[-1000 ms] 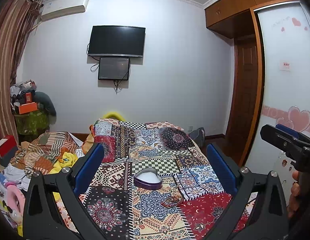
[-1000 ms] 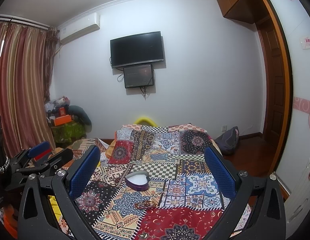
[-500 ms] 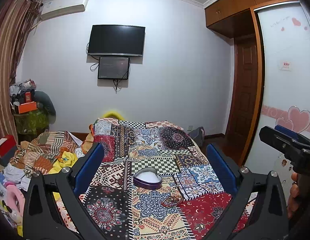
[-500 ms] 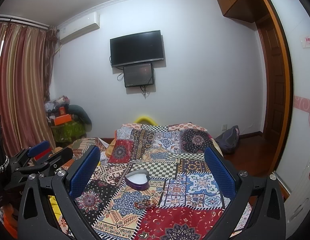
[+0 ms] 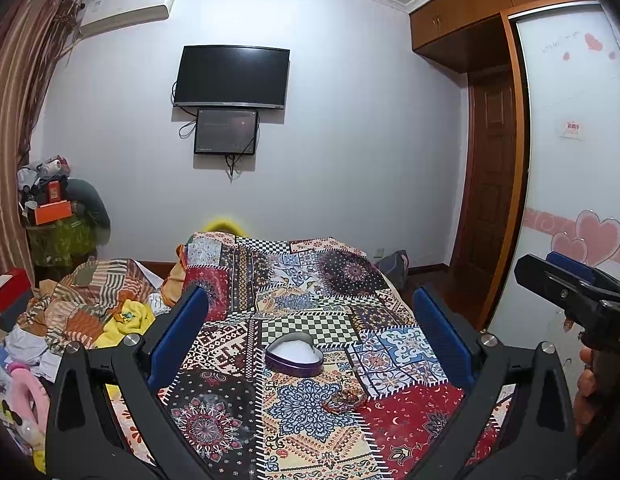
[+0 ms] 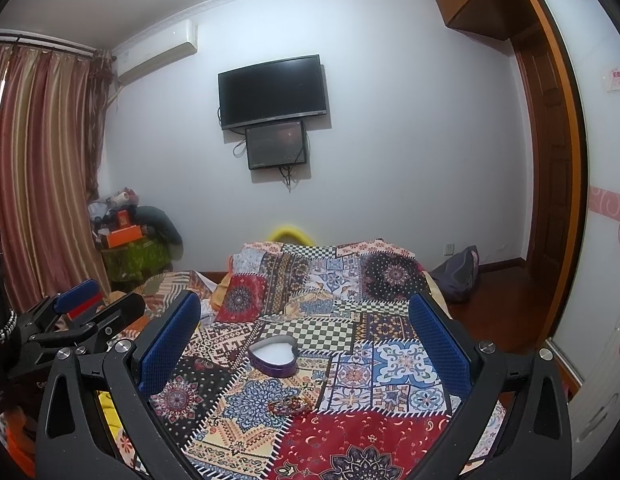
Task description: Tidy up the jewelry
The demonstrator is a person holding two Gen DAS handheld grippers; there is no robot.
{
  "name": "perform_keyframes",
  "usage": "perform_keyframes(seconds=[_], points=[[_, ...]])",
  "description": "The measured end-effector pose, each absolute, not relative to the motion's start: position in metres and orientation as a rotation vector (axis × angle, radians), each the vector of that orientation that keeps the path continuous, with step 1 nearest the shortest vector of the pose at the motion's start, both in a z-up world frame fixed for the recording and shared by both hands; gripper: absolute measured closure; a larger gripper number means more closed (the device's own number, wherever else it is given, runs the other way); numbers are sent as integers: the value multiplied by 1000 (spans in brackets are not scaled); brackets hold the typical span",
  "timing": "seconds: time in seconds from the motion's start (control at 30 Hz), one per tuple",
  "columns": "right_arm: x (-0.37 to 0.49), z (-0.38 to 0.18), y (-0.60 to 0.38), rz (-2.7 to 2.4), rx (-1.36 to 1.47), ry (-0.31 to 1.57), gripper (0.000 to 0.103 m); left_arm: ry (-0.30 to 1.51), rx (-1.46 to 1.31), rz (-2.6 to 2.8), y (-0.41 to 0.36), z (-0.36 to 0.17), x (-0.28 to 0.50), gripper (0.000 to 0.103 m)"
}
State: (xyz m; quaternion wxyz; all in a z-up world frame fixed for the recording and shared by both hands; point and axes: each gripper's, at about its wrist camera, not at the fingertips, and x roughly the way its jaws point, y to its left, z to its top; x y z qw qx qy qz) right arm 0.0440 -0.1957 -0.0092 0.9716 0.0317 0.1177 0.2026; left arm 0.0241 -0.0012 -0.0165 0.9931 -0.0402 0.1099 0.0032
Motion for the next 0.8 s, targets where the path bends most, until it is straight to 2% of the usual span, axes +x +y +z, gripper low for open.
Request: perform_keyframes(seconds=[0.53,0.8], points=[[72,-22,-191,394,49,310,0,301,-95,18,7,-35,64,0],[111,-50,-196,360,64,421,0,418,-103,14,14,-69,105,0]])
